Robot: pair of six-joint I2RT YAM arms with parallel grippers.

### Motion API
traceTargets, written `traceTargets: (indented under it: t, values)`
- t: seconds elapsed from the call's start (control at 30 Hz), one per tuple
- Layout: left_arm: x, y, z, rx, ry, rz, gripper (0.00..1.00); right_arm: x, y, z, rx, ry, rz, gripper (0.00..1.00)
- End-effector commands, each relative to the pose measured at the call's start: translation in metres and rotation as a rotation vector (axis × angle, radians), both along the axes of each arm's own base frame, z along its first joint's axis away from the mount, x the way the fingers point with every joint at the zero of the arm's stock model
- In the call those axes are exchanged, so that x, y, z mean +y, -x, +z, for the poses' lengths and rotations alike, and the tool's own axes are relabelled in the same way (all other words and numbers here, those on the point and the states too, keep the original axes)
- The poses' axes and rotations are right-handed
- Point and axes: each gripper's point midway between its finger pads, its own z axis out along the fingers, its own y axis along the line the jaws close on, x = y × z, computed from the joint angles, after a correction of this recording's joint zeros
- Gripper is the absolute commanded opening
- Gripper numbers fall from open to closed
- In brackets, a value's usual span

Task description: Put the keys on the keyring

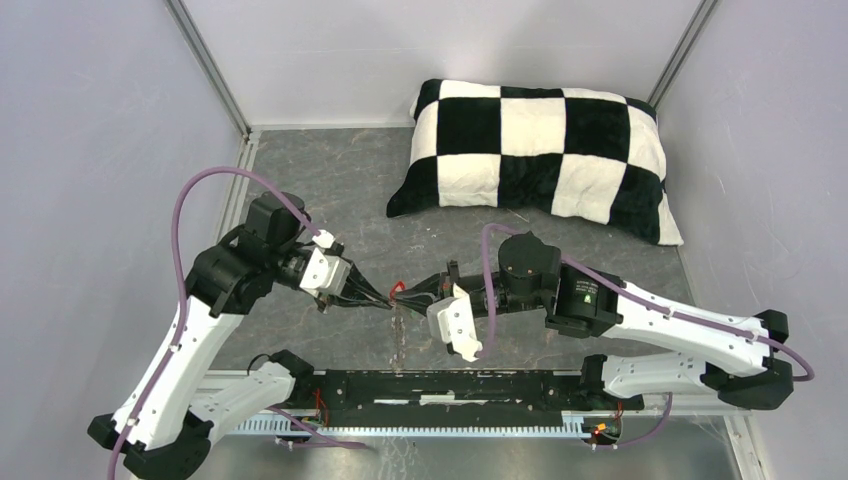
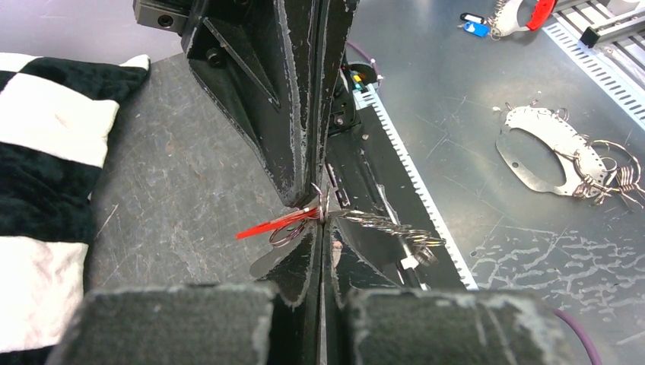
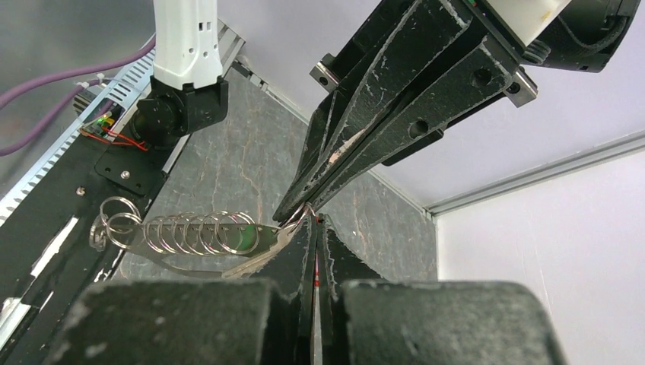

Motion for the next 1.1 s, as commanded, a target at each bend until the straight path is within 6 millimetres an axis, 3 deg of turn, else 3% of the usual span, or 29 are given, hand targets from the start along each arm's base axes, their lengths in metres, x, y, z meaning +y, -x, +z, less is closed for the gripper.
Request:
traceTargets:
  t: [0.0, 0.27, 0.47, 0.7, 1.07]
  values:
    - [0.0, 0.006, 0.015, -0.077, 0.058, -0.039, 0.02, 0.004, 0.002, 0.031, -0.023, -0.08, 0.015, 0.01]
    - [-0.001, 0.005, 0.013, -0.085, 0.059, -0.044, 0.02, 0.011, 0.003, 0.034, 0.007, -0.085, 0.022, 0.01]
    - [-0.003, -0.002, 0.012, -0.107, 0.069, -0.013, 0.02, 0.017, -0.01, 0.031, 0.039, -0.052, -0.048, 0.04]
    - [-0.007, -0.009, 0.014, -0.099, 0.084, 0.011, 0.02, 0.017, -0.011, 0.033, 0.079, -0.053, -0.069, 0.19]
    - [-0.005, -0.006, 0.013, -0.13, 0.095, 0.001, 0.02, 0.019, -0.009, 0.036, 0.097, -0.049, -0.066, 0.32]
